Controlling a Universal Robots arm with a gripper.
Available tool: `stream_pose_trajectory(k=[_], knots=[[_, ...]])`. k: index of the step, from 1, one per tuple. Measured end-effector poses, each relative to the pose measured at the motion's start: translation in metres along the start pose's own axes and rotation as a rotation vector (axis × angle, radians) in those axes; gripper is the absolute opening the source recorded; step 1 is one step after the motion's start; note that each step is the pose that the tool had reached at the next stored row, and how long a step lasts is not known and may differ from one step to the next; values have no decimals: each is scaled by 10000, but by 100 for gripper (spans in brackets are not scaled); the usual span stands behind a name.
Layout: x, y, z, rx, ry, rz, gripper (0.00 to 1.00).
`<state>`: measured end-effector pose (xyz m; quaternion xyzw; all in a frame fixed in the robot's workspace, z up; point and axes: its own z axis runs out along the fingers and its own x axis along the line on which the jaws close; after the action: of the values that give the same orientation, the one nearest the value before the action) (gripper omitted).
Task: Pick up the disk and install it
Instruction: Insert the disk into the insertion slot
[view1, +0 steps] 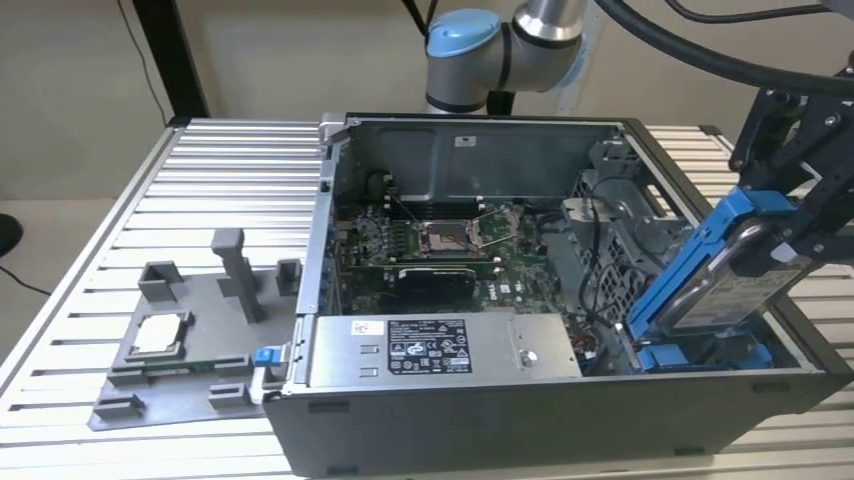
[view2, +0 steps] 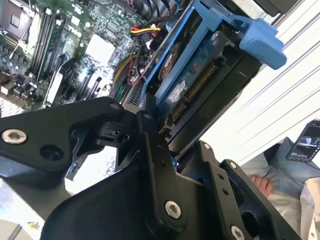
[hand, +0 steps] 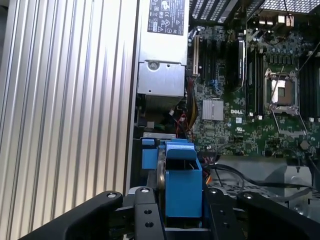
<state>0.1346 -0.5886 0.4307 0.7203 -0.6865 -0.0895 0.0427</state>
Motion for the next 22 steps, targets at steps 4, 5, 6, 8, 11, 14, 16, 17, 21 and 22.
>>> stream_pose_trajectory(k=[4,5,6,8,11,14,16,17,21,22], knots=[[4,-9,51,0,0,1,0],[5,-12,64,0,-1,2,0],[5,-14,74,0,8,3,0],[6,-19,95,0,17,4,0],[10,-27,142,0,2,1,0],[12,-32,148,0,-8,2,0],[13,-41,146,1,-61,-9,0],[15,-48,144,3,-101,-15,0],[19,-72,137,9,-253,-44,0],[19,-74,136,11,-259,-46,0]])
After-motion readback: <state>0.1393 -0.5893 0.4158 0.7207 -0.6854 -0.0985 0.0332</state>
